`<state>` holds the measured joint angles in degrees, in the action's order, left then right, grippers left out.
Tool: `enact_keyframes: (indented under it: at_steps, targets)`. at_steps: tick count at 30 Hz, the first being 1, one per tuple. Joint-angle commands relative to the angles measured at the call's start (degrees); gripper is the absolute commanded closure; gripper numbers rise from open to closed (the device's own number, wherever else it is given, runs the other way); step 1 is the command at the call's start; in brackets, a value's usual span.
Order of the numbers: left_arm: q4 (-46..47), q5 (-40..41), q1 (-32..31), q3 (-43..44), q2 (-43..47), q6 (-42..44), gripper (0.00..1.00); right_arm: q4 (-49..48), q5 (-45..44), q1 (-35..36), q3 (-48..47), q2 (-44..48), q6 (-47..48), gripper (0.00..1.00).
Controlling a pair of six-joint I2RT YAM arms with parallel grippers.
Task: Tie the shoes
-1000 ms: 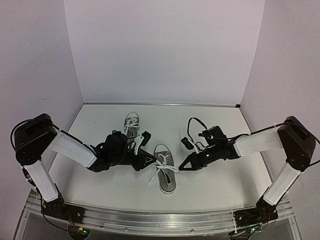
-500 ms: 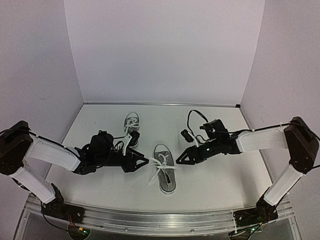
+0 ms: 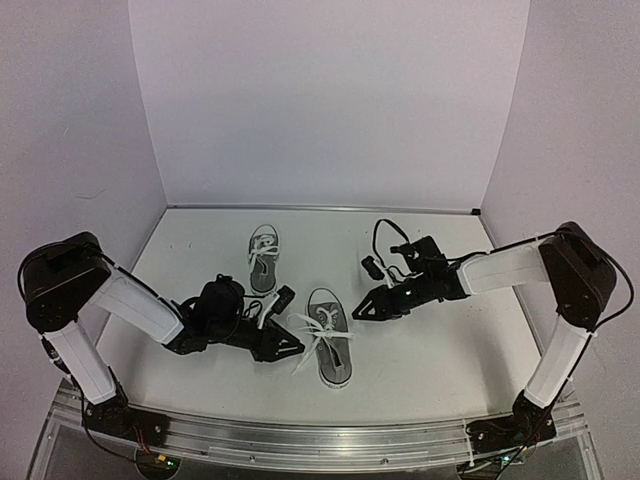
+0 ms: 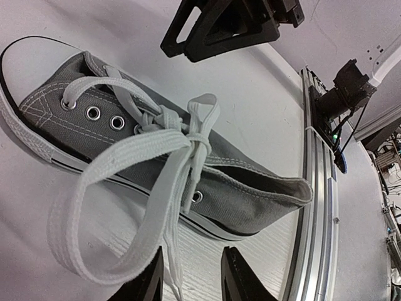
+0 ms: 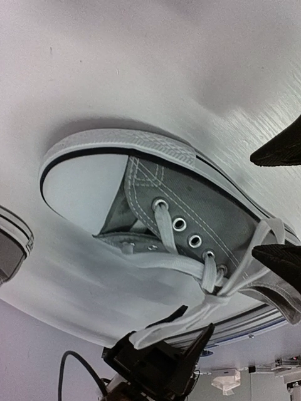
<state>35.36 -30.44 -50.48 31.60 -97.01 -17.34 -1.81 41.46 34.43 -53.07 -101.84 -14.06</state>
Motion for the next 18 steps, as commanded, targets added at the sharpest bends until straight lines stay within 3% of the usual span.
enact_keyframes:
  at_steps: [1, 9, 14, 18]
  targets:
    - [5.7, -1.3, -0.2, 4.0, -2.3, -1.6, 0.67, -0.6, -1.0, 0.0, -2.6, -3.0, 2.0, 0.62]
    - [9.9, -1.2, -0.2, 6.0, -5.6, -3.6, 0.63, -0.7, 3.2, 0.1, -2.6, -5.8, 3.5, 0.64]
    - [10.8, -1.2, -0.2, 6.3, -6.2, -3.8, 0.67, -1.2, 7.5, 0.4, -2.4, -6.5, 4.8, 0.64]
    - [11.5, -1.5, -0.3, 6.3, -6.2, -4.1, 0.76, -1.2, 9.3, 0.9, -2.6, -6.7, 5.4, 0.65]
